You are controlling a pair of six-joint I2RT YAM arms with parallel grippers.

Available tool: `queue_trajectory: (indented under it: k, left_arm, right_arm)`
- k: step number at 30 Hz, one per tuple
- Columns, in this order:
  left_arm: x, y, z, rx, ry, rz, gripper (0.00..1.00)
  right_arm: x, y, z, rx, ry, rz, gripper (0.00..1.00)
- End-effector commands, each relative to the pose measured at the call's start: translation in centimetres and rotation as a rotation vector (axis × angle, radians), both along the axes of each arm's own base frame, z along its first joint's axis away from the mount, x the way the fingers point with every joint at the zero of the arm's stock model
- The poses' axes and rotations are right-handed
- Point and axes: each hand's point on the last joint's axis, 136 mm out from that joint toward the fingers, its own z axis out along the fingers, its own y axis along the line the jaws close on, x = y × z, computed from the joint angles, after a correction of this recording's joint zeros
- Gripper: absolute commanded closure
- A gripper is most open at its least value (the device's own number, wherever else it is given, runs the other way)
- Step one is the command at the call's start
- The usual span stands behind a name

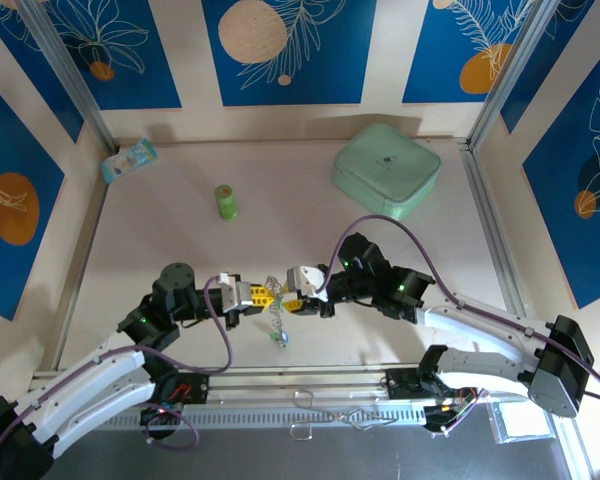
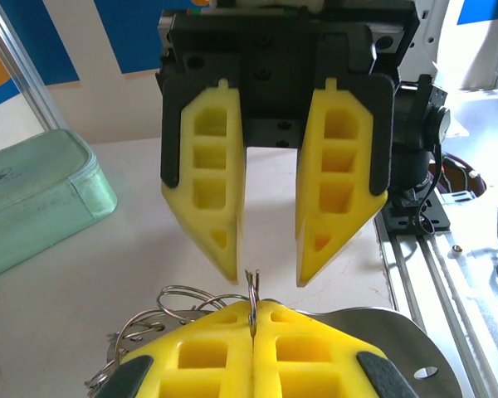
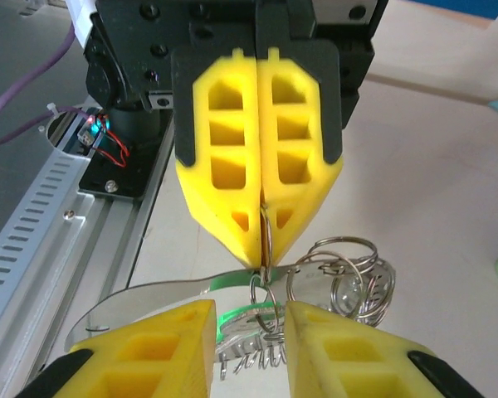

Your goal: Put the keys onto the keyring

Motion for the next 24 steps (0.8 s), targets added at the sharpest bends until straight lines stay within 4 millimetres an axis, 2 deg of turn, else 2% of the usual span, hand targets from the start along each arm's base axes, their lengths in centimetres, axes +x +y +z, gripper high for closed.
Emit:
queue_trajectory:
  k: [1, 7, 13, 16, 20, 24]
  left_arm:
    - [-0.8, -0.1, 0.9, -0.028, -0.048, -0.047, 1.00]
    - [-0.8, -0.1, 0.9, -0.026, -0.050, -0.049, 1.00]
    - [-0.9, -0.1, 1.0, -0.028, -0.054, -0.051, 1.00]
    - [-1.0, -0.2, 1.9, -0.059, -0.055, -0.061, 1.00]
    - [-1.1, -0.4, 3.4, -0.104, -0.067, -0.074, 1.00]
    - [-0.7, -0.5, 2.9, -0.087, -0.070, -0.059, 1.00]
  right_arm:
    - [0.3, 0.3, 1.1, 0.003, -0.019, -0.005, 0.71]
    - [0.2, 0.4, 1.0, -0.001, -0.014, -0.001, 0.76]
    - [0.1, 0.3, 1.0, -0.001, -0.005, 0.002, 0.88]
    - [0.2, 0.3, 0.5, -0.023, 0.011, -0.002, 0.92]
    - [0.1, 0.5, -0.1, -0.044, 0.045, -0.001, 0.94]
    - [-0.3, 0.5, 0.1, -0.025, 0.059, 0.010, 0.90]
